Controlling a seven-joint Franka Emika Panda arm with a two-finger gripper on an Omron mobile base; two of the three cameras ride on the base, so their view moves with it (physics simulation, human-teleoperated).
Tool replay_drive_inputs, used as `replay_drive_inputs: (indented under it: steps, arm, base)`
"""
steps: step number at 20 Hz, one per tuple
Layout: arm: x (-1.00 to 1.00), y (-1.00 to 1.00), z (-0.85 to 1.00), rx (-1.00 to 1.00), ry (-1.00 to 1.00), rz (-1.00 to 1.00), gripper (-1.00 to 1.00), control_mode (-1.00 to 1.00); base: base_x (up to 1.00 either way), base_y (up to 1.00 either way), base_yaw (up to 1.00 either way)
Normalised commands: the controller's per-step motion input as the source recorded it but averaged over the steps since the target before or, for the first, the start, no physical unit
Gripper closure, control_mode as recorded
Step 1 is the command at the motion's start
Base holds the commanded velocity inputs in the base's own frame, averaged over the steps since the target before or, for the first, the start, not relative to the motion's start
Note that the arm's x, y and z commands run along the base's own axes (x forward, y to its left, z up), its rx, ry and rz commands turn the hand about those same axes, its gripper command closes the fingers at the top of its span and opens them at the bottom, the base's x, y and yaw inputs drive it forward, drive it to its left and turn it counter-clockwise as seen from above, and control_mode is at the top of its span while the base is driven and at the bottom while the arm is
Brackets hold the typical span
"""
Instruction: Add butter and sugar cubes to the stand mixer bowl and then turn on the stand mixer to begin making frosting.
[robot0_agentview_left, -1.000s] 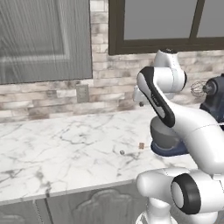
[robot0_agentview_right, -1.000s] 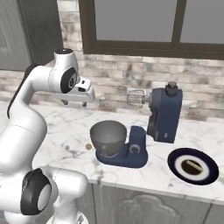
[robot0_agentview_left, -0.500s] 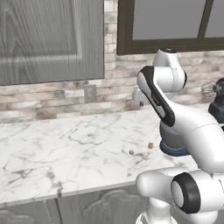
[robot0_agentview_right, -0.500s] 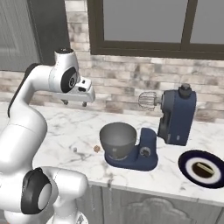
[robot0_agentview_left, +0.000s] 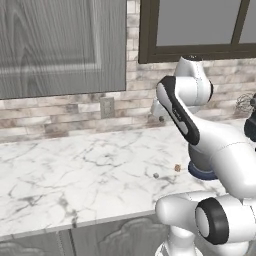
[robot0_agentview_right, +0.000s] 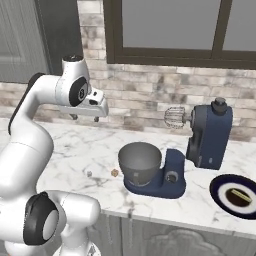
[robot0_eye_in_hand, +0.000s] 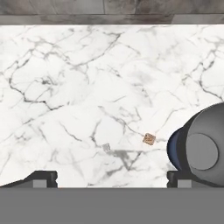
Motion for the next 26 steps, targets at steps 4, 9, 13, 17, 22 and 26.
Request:
replay_drive_inputs:
  steps: [4,9,13,17,22,26]
  arm:
    - [0.00,0.00,0.00,0.00,0.00,0.00,-1.00,1.00]
    - [0.00,0.00,0.00,0.00,0.00,0.00,-1.00,1.00]
    - [-0.19,0.04,-0.23,0.00,0.02,0.00,-1.00,-1.00]
    - [-0.70,0.09,-0.64,0.00,0.06,-0.04,-1.00,-1.00]
    - [-0.88,-0.17,-0.52,0.04,-0.01,-0.19,-1.00,-1.00]
    - [-0.73,-0.55,-0.17,0.10,-0.01,-0.25,-1.00,-1.00]
  base:
    - [0.19,0.00,0.00]
    - [0.00,0.00,0.00]
    - [0.00,0.04,0.00]
    - [0.00,0.00,0.00]
    - [0.00,0.00,0.00]
    - [0.00,0.00,0.00]
